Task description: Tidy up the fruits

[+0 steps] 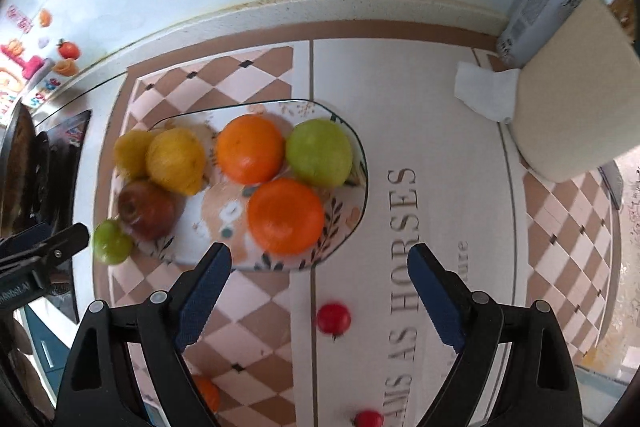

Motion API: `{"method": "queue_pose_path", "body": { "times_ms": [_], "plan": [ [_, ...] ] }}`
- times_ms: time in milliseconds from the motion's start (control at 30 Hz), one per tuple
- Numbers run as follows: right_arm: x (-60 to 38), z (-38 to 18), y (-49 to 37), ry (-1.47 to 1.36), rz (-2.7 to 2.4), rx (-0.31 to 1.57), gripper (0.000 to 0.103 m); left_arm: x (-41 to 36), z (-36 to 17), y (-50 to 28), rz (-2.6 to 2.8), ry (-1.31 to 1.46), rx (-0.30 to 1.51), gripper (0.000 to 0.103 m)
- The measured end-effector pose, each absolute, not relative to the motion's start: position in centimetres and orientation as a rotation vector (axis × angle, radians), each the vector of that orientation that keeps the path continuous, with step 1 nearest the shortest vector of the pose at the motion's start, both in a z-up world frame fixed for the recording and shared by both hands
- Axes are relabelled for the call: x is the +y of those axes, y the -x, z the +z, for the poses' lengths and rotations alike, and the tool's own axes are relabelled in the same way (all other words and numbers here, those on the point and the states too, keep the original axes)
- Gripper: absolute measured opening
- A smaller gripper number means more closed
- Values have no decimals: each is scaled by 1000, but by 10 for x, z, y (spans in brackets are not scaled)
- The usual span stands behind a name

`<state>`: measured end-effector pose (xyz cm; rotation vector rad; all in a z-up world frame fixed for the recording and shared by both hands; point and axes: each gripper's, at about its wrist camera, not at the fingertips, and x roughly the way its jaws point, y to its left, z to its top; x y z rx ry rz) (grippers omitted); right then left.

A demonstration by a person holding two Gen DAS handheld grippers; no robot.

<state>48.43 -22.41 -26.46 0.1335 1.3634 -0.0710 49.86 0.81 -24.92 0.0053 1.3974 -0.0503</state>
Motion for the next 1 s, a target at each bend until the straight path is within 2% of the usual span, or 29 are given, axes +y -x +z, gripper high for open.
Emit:
{"method": "queue_pose_path", "body": {
  "times_ms": [600,1000],
  "plan": [
    [-196,-158,-376,-158,-40,1201,92,5,-158,-397,-125,-16,1226,91],
    [-180,-109,-327,-144,-20,1125,92,7,-112,-349,-142,-27,1141,91]
  ]
}}
